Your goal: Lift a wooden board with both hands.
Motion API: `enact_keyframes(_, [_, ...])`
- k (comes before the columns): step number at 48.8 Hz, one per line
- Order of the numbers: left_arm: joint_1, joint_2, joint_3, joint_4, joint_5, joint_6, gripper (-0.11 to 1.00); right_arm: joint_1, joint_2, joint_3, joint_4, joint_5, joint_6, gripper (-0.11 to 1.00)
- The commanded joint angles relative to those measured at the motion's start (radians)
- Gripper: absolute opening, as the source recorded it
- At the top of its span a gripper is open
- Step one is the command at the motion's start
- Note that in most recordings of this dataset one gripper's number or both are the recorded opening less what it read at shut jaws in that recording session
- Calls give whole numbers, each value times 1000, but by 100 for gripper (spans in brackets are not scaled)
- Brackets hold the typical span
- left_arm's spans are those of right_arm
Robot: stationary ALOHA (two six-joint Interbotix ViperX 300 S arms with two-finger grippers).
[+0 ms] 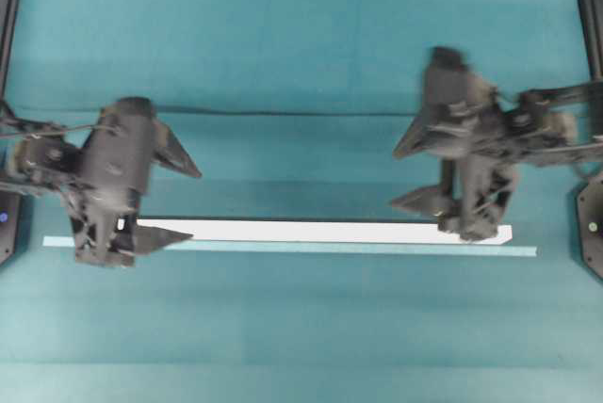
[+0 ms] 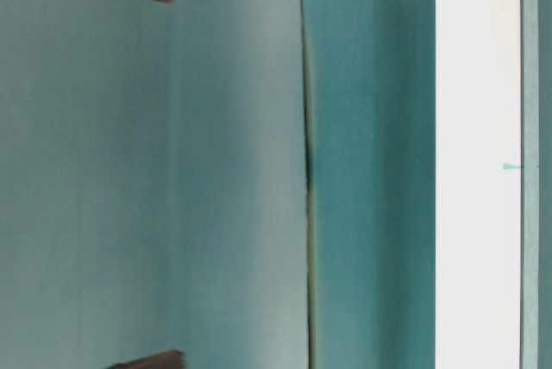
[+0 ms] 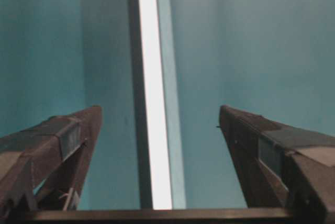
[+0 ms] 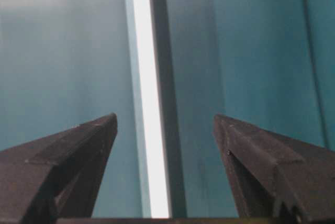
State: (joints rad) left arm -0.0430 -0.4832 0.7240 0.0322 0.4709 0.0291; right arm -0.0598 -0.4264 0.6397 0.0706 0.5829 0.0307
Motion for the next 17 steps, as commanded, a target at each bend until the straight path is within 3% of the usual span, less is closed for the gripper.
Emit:
enact_keyframes(1, [-3,-32,-11,0,-58,2,99,-5,-46,34,2,-80,-2,89])
enact_keyframes(10, [-3,-74,-11,0,-147,-3,99,-5,-161,100,2,-252,0,89])
enact_keyframes(17, [-2,-106,-12,0,-155,-5,99,-5,-250,138,-3,-305,0,89])
